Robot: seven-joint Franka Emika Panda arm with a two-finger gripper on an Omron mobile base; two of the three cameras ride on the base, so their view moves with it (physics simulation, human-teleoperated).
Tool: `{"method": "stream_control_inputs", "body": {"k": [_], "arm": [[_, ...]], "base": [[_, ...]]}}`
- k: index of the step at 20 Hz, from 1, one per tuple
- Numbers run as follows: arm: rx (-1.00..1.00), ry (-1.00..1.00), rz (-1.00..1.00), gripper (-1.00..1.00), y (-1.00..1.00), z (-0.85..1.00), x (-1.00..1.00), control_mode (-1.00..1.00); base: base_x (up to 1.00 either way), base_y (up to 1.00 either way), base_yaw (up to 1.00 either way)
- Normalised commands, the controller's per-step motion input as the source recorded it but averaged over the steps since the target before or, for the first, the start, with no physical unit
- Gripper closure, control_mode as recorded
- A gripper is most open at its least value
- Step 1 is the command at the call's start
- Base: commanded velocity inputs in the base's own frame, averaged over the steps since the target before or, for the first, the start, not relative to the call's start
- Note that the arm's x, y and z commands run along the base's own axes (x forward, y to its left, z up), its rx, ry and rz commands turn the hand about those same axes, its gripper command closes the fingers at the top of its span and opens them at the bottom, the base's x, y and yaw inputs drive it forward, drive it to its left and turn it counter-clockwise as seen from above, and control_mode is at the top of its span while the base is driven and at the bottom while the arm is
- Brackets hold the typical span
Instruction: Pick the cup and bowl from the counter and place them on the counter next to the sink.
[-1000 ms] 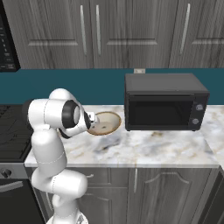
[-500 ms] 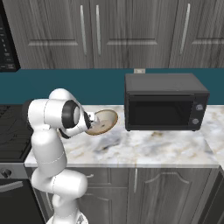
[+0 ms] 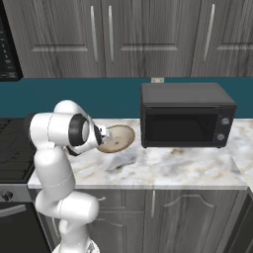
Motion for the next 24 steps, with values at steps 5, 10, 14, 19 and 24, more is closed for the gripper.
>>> {"method": "stream_control_inputs", "body": {"k": [5, 10, 14, 19, 24], "arm": [[0.00, -0.06, 0.00, 1.00, 0.00, 0.41, -0.20, -1.00], [0.01, -0.09, 0.00, 1.00, 0.00, 0.55, -0.37, -1.00], [0.01, -0.03, 0.00, 1.00, 0.00, 0.53, -0.59, -1.00], [0.00, 0.01, 0.00, 1.00, 0.00, 0.44, -0.56, -1.00], [-0.01, 0.16, 0.01, 1.00, 0.04, 0.54, -0.20, -1.00]], "base": [[0.00, 0.00, 0.00], [0.00, 0.00, 0.00], [0.00, 0.00, 0.00], [0.00, 0.00, 0.00], [0.00, 0.00, 0.00]]}}
